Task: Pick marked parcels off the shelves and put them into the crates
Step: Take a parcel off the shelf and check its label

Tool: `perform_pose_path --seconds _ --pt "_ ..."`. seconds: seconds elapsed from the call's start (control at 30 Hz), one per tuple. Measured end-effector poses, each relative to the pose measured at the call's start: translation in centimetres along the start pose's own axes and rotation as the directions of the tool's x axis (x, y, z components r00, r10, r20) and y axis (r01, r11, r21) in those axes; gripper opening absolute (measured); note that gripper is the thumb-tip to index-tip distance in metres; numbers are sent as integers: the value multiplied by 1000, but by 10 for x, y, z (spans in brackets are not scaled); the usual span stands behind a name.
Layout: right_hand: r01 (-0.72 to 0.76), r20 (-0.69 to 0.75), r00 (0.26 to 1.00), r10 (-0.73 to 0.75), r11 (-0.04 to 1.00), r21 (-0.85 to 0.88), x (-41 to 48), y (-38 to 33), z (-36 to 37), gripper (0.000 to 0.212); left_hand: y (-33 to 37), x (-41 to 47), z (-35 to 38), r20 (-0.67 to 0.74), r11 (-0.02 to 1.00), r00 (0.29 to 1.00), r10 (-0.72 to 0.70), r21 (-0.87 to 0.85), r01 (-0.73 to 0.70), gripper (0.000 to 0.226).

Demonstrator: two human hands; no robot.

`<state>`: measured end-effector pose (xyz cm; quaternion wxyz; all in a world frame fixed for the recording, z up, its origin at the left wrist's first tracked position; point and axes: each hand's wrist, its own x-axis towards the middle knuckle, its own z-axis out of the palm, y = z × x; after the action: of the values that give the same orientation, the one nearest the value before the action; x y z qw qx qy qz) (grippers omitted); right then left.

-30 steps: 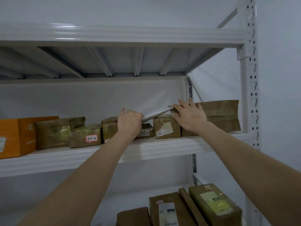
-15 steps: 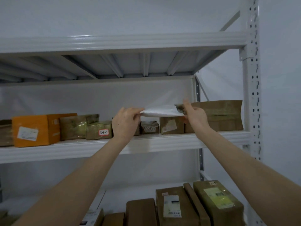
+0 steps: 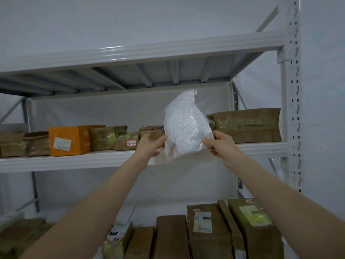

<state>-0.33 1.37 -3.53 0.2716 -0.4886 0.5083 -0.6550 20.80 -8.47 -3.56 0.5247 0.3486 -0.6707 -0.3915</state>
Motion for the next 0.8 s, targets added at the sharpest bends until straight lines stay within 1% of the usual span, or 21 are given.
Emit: perform_pose_path --seconds 0.07,0.13,0.23,0.3,0.33,0.37,0.4,0.43,0.47,0.5,0.53,0.57,0.6,0.63,0.67,0.7,0.73,0.77,0.8 --pt "31 42 999 -30 999 -20 -4 2 -3 12 -1 -1 0 21 998 999 -37 -51 38 58" --pt "71 59 996 -67 995 -66 -7 3 -6 12 2 -4 1 33 993 999 -23 -115 26 53" --pt "128 17 992 -127 987 -98 -5 5 -10 13 6 -8 3 -12 990 998 63 -127 -64 32" --pt "132 -48 989 -137 987 -93 -3 6 -10 11 8 -8 5 -39 981 992 121 -145 -126 23" --pt "105 -92 989 -114 990 -98 -2 6 -9 15 7 -7 6 -62 978 986 152 -137 -159 21" --pt "53 -134 989 -66 994 -95 -2 7 -9 23 9 -9 7 -80 973 981 177 -138 -187 20" --pt "-17 -157 988 5 997 -79 -2 6 -9 34 10 -9 7 -94 968 976 198 -139 -210 19" --pt "-93 -141 986 85 994 -49 -2 5 -10 45 11 -10 8 -109 963 969 221 -134 -234 19" --pt "-159 -82 984 157 987 -19 -4 3 -12 55 9 -7 6 -113 959 962 250 -111 -262 18" --pt "-213 10 977 213 977 10 -5 3 -13 63 11 -8 7 -116 954 955 271 -101 -283 17" --pt "-253 116 962 246 967 44 -7 2 -15 72 12 -9 8 -95 948 948 304 -67 -310 15" --pt "-281 211 943 259 956 83 -6 3 -16 77 12 -10 8 -117 932 931 347 -68 -356 13" --pt "-305 284 923 261 944 125 -6 2 -16 78 14 -8 8 -136 935 931 338 -67 -349 12" --pt "-322 327 909 257 933 160 -6 2 -16 75 24 -19 9 -146 939 933 328 -56 -338 17" --pt "-330 351 902 252 927 180 -5 1 -16 69 21 -12 5 -170 918 903 394 29 -395 18" --pt "-328 361 898 251 929 172 -5 1 -15 62 20 -11 4 -110 894 887 448 43 -446 12" --pt "-324 359 897 257 935 142 -6 1 -13 54 19 -14 6 -56 909 910 411 101 -404 23" --pt "-317 345 901 263 942 111 -7 2 -11 45 19 -17 7 -1 892 896 443 100 -441 33" --pt "-306 316 912 263 947 96 -8 3 -10 35 17 -15 6 -4 900 903 430 84 -429 39"
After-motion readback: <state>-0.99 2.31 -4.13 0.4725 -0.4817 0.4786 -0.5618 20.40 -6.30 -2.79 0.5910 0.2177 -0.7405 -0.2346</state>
